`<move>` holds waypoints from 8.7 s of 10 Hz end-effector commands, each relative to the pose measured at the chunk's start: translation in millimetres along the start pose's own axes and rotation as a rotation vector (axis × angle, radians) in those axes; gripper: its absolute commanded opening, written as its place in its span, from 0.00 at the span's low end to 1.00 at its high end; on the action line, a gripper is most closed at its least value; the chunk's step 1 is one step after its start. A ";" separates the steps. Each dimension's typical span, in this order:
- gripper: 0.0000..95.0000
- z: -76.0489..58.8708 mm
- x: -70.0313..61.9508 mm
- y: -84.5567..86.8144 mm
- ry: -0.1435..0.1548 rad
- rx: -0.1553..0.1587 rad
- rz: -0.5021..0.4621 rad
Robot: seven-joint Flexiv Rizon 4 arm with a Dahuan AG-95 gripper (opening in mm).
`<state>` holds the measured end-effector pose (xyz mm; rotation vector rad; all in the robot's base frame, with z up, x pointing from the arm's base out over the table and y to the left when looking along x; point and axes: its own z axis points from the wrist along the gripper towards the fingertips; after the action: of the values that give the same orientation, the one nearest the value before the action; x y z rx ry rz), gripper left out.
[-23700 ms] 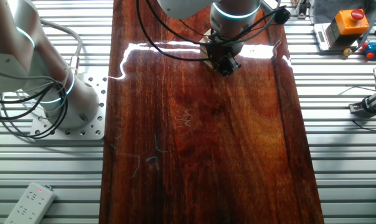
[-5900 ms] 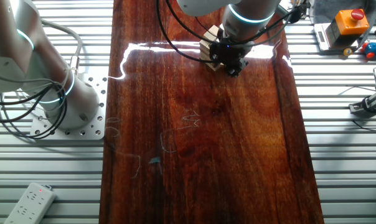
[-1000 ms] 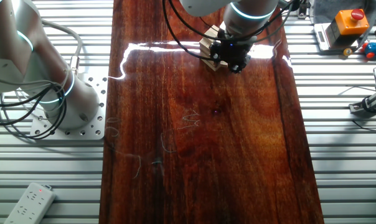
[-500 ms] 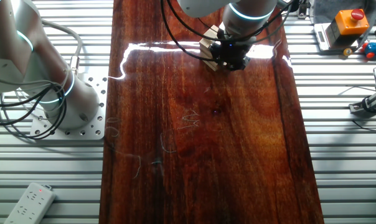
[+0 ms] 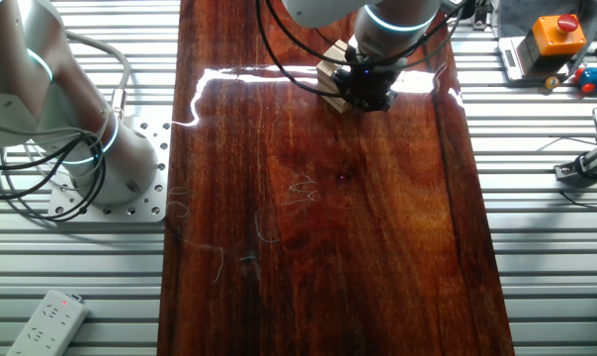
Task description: Play Jenga
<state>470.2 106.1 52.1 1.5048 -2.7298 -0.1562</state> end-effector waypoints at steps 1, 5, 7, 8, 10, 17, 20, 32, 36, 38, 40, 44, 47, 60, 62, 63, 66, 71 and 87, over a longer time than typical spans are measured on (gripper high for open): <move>0.20 0.8 0.0 -0.7 -0.002 0.000 -0.007; 0.20 3.3 -0.1 -2.7 -0.009 -0.005 -0.021; 0.20 4.1 -1.0 -4.1 -0.008 -0.004 -0.024; 0.20 4.4 -2.1 -5.4 -0.008 -0.003 -0.025; 0.20 3.3 -4.6 -7.6 -0.007 -0.002 -0.024; 0.00 2.3 -11.0 -13.8 -0.019 -0.002 -0.022; 0.00 1.5 -15.6 -17.2 -0.017 0.001 -0.020; 0.20 2.2 -10.9 -24.9 -0.031 -0.003 -0.014; 0.20 2.3 -11.1 -25.9 -0.036 -0.006 0.000; 0.40 2.3 -11.6 -26.2 -0.040 -0.012 -0.002; 0.40 2.1 -12.9 -27.2 -0.038 -0.012 -0.018; 0.40 0.6 -19.1 -31.4 -0.030 -0.009 -0.036; 0.40 0.6 -21.1 -38.3 -0.035 -0.012 -0.039; 0.60 -8.7 -33.2 -46.5 0.023 0.175 -0.714; 0.60 -13.0 -41.4 -48.5 0.023 0.178 -0.769; 0.60 -15.1 -46.1 -49.7 0.020 0.178 -0.799; 0.60 -14.0 -52.0 -50.6 0.019 0.149 -0.836; 0.40 -7.3 -55.8 -55.1 0.040 0.024 -0.878; 0.40 -9.8 -57.4 -54.1 0.056 -0.038 -0.958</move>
<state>548.1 125.1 58.2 2.5804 -1.7171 -0.1611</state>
